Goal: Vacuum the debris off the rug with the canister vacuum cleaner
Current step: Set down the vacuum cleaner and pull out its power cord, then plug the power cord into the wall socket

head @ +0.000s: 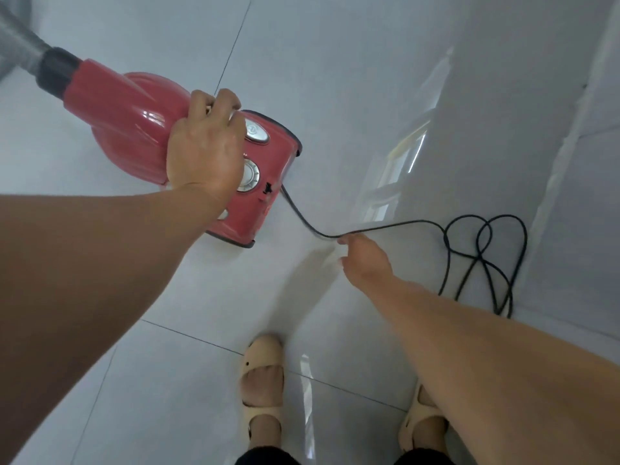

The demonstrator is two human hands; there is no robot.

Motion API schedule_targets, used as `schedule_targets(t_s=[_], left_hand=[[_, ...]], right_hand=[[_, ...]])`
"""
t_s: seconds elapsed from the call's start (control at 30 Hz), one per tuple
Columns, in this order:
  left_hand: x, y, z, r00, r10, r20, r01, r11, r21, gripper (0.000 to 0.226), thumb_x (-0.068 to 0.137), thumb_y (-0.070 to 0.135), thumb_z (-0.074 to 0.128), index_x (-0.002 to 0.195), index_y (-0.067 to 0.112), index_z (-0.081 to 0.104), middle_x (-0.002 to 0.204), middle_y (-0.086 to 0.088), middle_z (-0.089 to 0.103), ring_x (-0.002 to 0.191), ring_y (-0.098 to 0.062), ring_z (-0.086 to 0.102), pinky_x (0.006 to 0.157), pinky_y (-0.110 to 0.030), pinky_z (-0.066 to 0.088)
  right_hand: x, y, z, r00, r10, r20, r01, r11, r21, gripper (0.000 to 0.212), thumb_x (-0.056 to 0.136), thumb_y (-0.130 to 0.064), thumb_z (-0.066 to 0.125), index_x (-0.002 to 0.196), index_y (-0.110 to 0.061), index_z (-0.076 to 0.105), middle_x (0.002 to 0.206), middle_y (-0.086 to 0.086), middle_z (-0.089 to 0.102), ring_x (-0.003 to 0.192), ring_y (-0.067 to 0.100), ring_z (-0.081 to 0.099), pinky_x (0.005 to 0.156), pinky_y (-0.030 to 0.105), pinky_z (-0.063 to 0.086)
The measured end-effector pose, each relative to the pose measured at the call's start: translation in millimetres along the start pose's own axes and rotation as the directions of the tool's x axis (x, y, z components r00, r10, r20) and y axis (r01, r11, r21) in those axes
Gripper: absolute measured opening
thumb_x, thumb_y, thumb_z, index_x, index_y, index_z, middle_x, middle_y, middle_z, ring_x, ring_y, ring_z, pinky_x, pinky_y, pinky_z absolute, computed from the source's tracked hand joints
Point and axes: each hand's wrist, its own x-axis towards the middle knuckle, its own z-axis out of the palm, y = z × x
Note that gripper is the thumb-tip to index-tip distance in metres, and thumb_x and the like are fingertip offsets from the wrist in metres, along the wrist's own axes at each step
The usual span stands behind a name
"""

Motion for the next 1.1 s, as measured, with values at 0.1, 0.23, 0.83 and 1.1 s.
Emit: schedule_targets(t_s=[0.1,0.23,0.83,1.1], left_hand=[[-3.8,4.3,-14.4,0.997,0.001,0.076,-0.004,1.0,0.03,0.025,0.089,0.0,0.047,0.106,0.0,0.065,0.135,-0.01,0.047,0.122,-0.036,0.04,0.088,-0.051,0.035],[-23.9,39.3,-24.9,0.987,0.116,0.107,-0.114,0.993,-0.026,0.026,0.085,0.003,0.052,0.108,0.001,0.065,0.147,-0.013,0.04,0.144,-0.038,0.02,0.114,-0.053,0.012],[-115.6,243.6,44.7,0.546,0.17,0.82,0.334,0.854,-0.4,0.032,0.095,0.002,0.047,0.118,0.009,0.068,0.129,-0.009,0.061,0.119,-0.027,0.056,0.099,-0.031,0.044],[-118.0,259.8,83.1,0.528,0.129,0.839,0.513,0.739,-0.437,0.03,0.093,0.002,0.046,0.115,-0.003,0.066,0.118,-0.02,0.066,0.112,-0.035,0.061,0.097,-0.044,0.05]], right_hand=[[-27.2,6.3,0.6,0.998,0.037,0.052,-0.041,0.995,0.091,0.041,0.097,-0.018,0.054,0.138,-0.017,0.049,0.136,0.008,0.051,0.127,0.023,0.049,0.104,0.031,0.039],[-62.3,30.9,-2.6,0.993,0.11,0.036,-0.115,0.974,0.194,0.039,0.097,-0.02,0.054,0.136,-0.016,0.051,0.135,0.009,0.053,0.125,0.023,0.051,0.1,0.03,0.042],[-59.6,171.3,38.2,0.919,0.393,-0.047,-0.376,0.905,0.2,0.033,0.094,-0.012,0.055,0.126,-0.006,0.052,0.127,0.013,0.052,0.115,0.03,0.056,0.089,0.035,0.046],[-18.5,166.5,52.3,0.925,0.351,-0.143,-0.344,0.936,0.072,0.034,0.094,-0.017,0.057,0.126,-0.008,0.048,0.129,0.012,0.05,0.114,0.029,0.058,0.081,0.034,0.043]])
